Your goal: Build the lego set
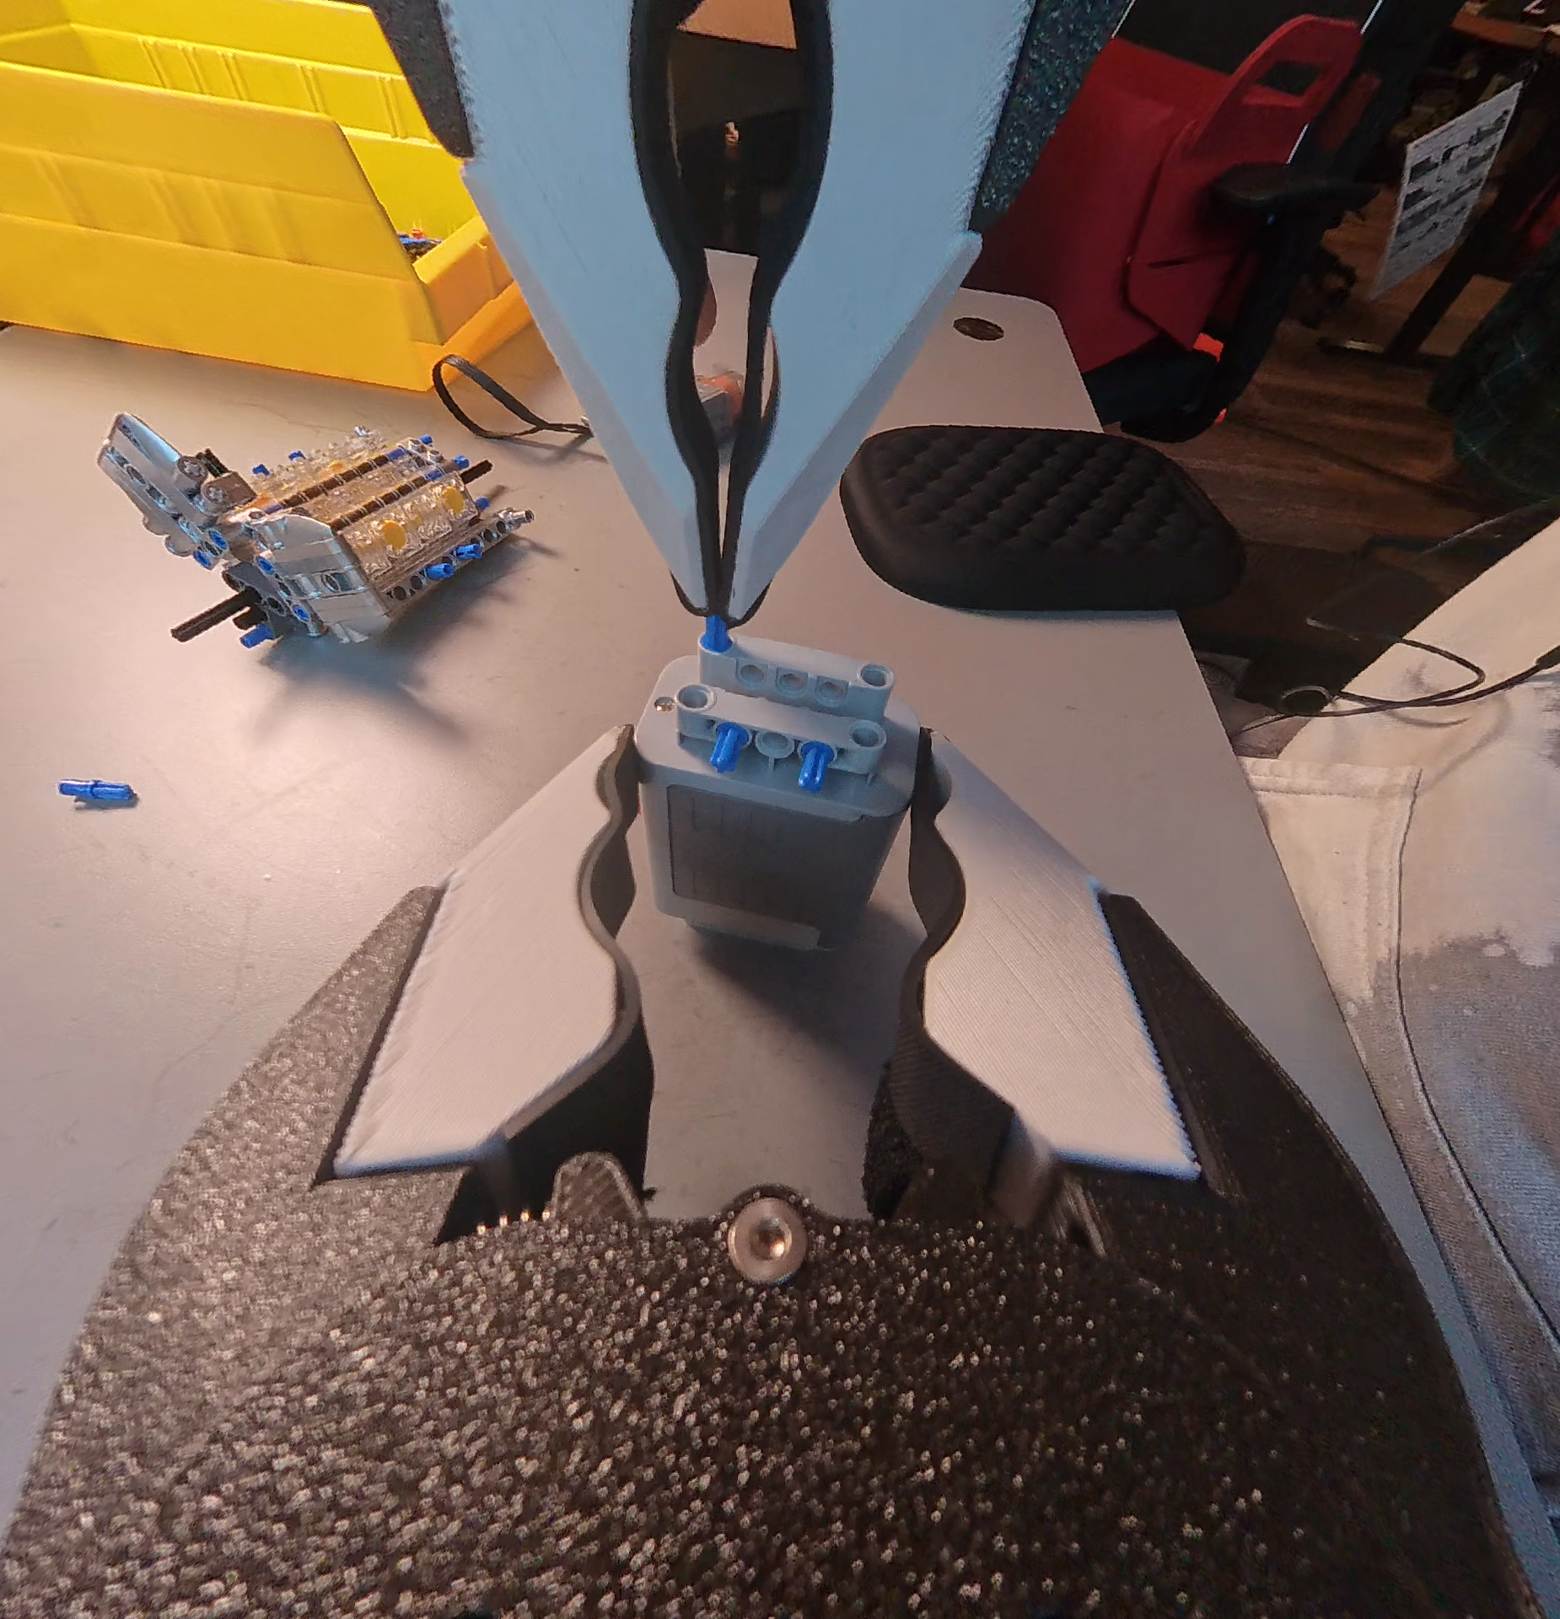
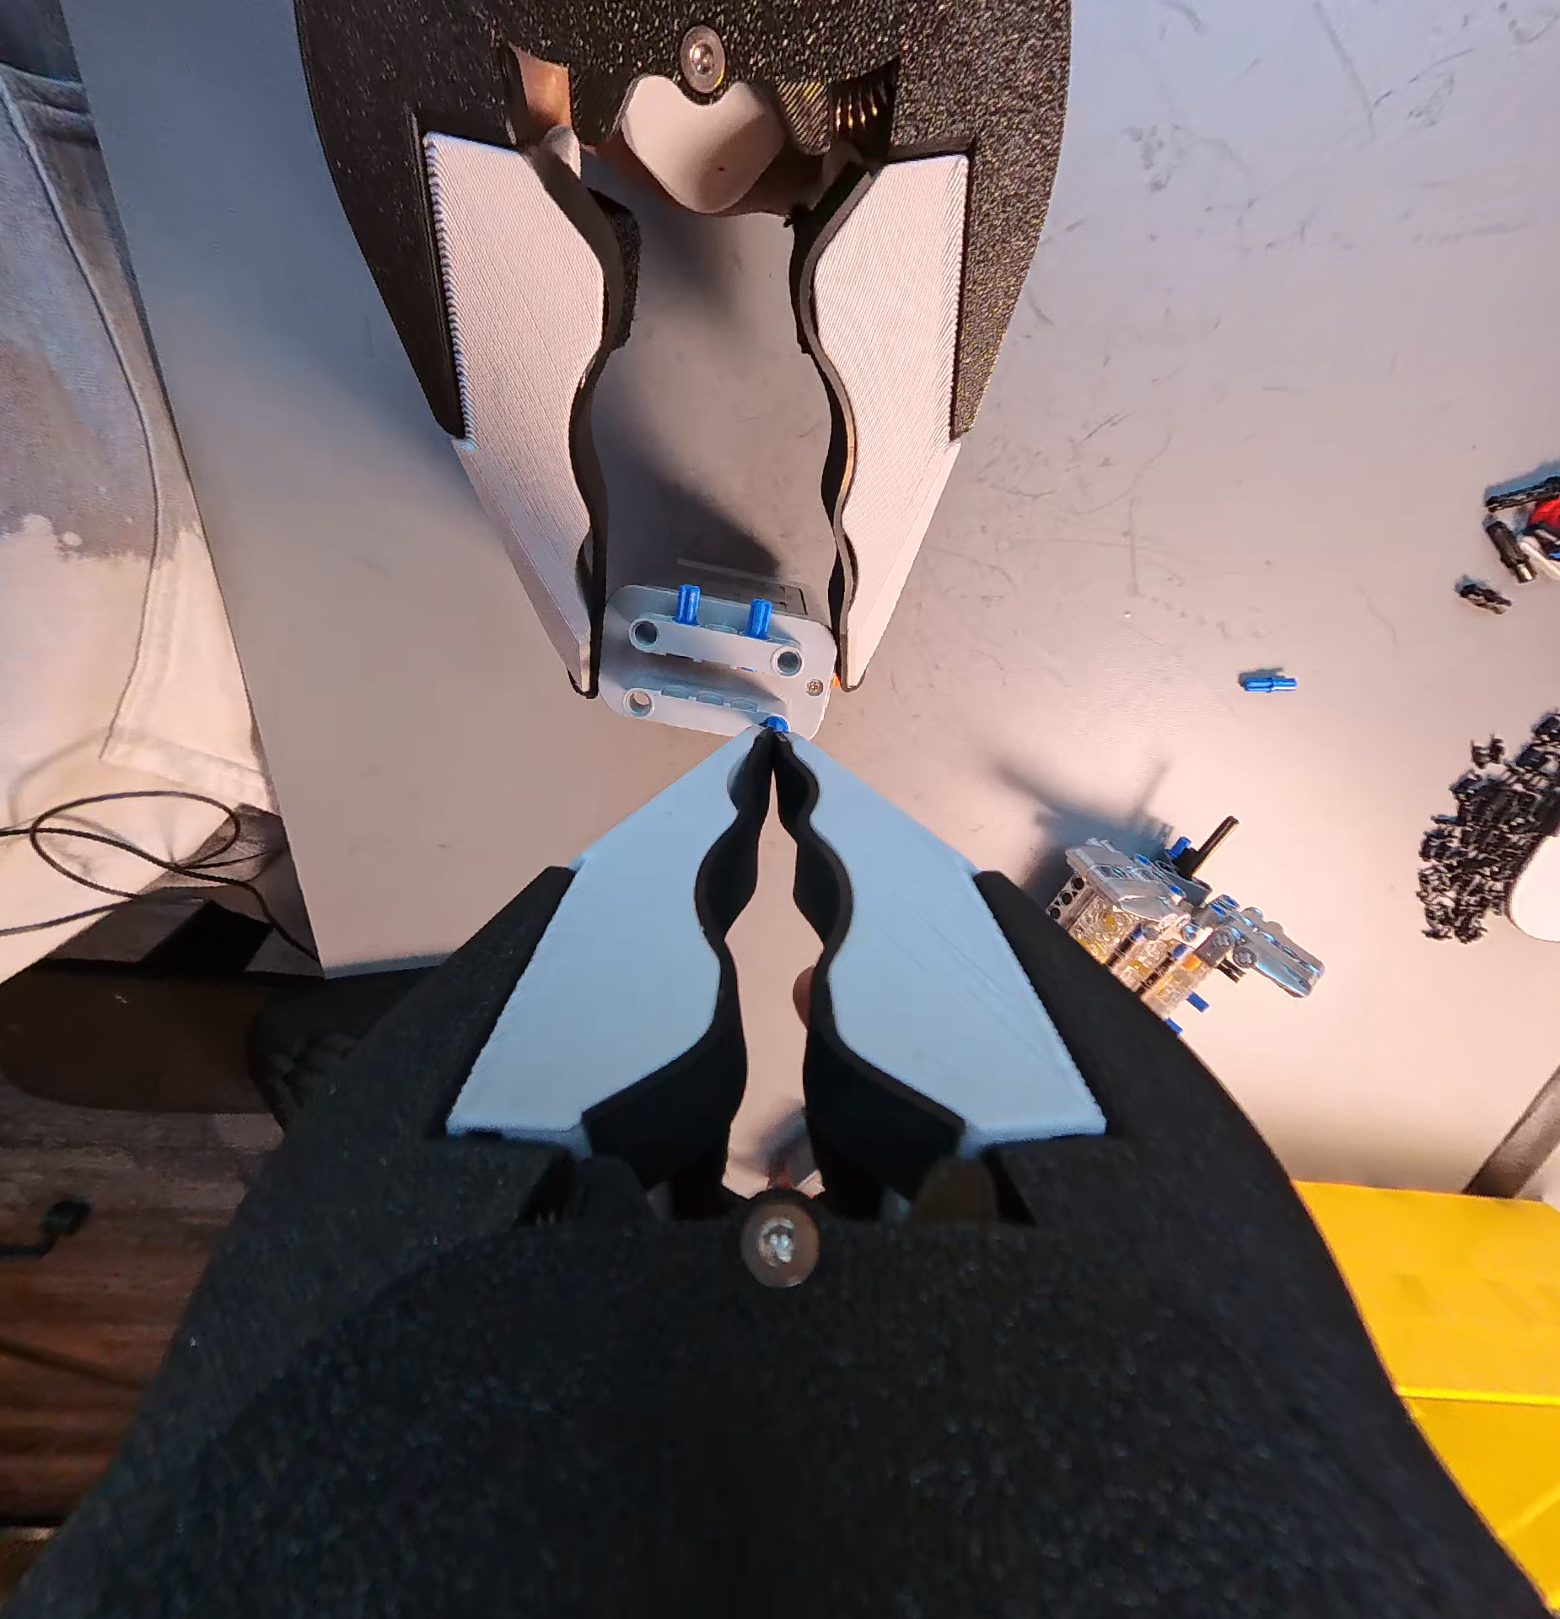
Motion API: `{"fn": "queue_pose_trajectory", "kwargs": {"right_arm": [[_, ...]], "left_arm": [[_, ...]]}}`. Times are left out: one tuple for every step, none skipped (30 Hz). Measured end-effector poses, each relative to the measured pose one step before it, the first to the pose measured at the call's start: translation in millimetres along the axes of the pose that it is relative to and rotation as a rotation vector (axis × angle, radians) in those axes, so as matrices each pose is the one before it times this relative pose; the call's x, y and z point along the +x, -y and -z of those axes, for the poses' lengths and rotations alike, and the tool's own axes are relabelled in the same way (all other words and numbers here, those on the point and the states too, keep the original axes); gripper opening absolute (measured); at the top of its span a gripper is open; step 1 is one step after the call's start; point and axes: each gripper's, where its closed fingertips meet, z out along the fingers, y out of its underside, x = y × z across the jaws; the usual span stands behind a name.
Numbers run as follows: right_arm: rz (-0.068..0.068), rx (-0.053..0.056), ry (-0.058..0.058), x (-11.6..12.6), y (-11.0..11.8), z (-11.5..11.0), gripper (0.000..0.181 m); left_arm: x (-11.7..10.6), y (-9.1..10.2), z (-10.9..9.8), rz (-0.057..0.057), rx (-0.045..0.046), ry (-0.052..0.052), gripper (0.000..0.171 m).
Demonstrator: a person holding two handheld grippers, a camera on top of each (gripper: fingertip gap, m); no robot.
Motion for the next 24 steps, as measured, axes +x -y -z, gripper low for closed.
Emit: {"fn": "queue_pose_trajectory", "kwargs": {"right_arm": [[-0.0012, 0.0112, -0.008, 0.02, 0.16, 0.12, 0.0], [0.0, 0.0197, -0.0134, 0.14, 0.07, 0.17, 0.0], [0.0022, 0.0284, -0.0167, 0.13, -0.16, 0.23, 0.0], [-0.0025, 0.0336, -0.0162, 0.15, -0.27, 0.2, 0.0], [-0.004, 0.0362, -0.0117, -0.5, -0.64, 0.4, 0.0], [-0.0029, 0.0438, -0.0034, -1.77, -0.55, 1.27, 0.007], [-0.0164, 0.0554, -0.0137, 0.44, 0.33, 2.8, 0.016], [-0.0293, 0.0556, -0.0147, 1.42, -0.07, 3.58, 0.024], [-0.0348, 0.0607, -0.0055, 0.43, 0.38, 3.64, 0.034], [-0.0374, 0.0629, -0.0139, 1.84, 0.62, 3.51, 0.043], [-0.0313, 0.0564, -0.0067, 0.64, -0.3, 3.17, 0.047], [-0.0253, 0.054, -0.0009, -0.59, -0.59, 2.42, 0.05], [-0.0231, 0.0504, -0.0125, 1.34, -0.86, 1.76, 0.052], [-0.0215, 0.0473, -0.0125, 1.78, -1.13, 1.25, 0.053], [-0.0231, 0.0456, -0.0133, 2.55, -1.27, 1.0, 0.053], [-0.0234, 0.044, -0.0224, 4.81, -1.09, 0.78, 0.054], [-0.0189, 0.0484, -0.0275, 6.13, -0.68, 0.82, 0.054], [-0.0185, 0.0473, -0.0209, 5.67, -0.73, 0.69, 0.053], [-0.0211, 0.0447, -0.0215, 6.34, -0.94, 0.39, 0.051], [-0.0197, 0.0463, -0.0322, 8.15, -0.52, 0.24, 0.049], [-0.0142, 0.0442, -0.0347, 8.7, -0.64, 0.1, 0.047], [-0.01, 0.0412, -0.0292, 8.02, -0.77, -0.15, 0.046], [-0.0105, 0.0378, -0.0257, 7.79, -0.5, -0.62, 0.045], [-0.0115, 0.0356, -0.027, 8.54, -0.16, -1.15, 0.044]], "left_arm": [[0.06, -0.06, -0.03, -0.0013, -0.00055, -0.0006, 0.06], [-0.06, 0.04, 0.06, -0.0016, -0.00039, -0.0003, 0.06], [0.09, -0.07, 0.02, -0.0009, -0.00039, -0.0001, 0.06], [0.03, 0.0, -0.11, -0.0008, -0.00033, -0.0006, 0.061], [0.24, 0.05, -0.01, 0.0008, 0.00027, -0.0023, 0.061], [0.32, -0.01, 0.02, 0.0014, 0.00054, -0.0042, 0.061], [0.38, -0.08, 0.14, 0.0001, 0.00048, -0.0041, 0.061], [0.42, 0.0, 0.22, -0.0008, 0.00071, -0.0033, 0.061], [0.2, 0.15, 0.44, -0.0013, 0.00181, -0.0019, 0.061], [0.09, 0.41, 0.63, -0.0029, 0.00402, -0.0002, 0.061], [0.07, 1.0, 1.06, -0.005, 0.00787, -0.0001, 0.06], [-0.2, 1.29, 1.69, -0.0067, 0.01108, -0.0007, 0.06], [-0.65, 1.24, 1.95, -0.0043, 0.00889, -0.0002, 0.061], [-1.15, 1.08, 2.33, 0.002, 0.00491, -0.0008, 0.064], [-1.07, 2.0, 3.25, 0.0068, 0.00908, -0.0053, 0.069], [-1.45, 4.5, 4.95, 0.0105, 0.02377, -0.006, 0.072], [-2.7, 7.35, 6.6, 0.0147, 0.04016, -0.0005, 0.072], [-4.45, 8.84, 7.72, 0.0199, 0.04822, 0.0068, 0.072], [-6.89, 8.38, 7.89, 0.025, 0.0463, 0.0176, 0.07], [-10.15, 6.39, 7.19, 0.0273, 0.03714, 0.0346, 0.067], [-13.57, 3.23, 5.89, 0.0263, 0.02235, 0.0525, 0.062], [-15.73, -0.8, 3.89, 0.0225, 0.00244, 0.0638, 0.056], [-17.27, -4.57, 1.03, 0.0129, -0.0206, 0.0708, 0.053], [-17.71, -6.74, -2.49, -0.0038, -0.03899, 0.0738, 0.05]]}}
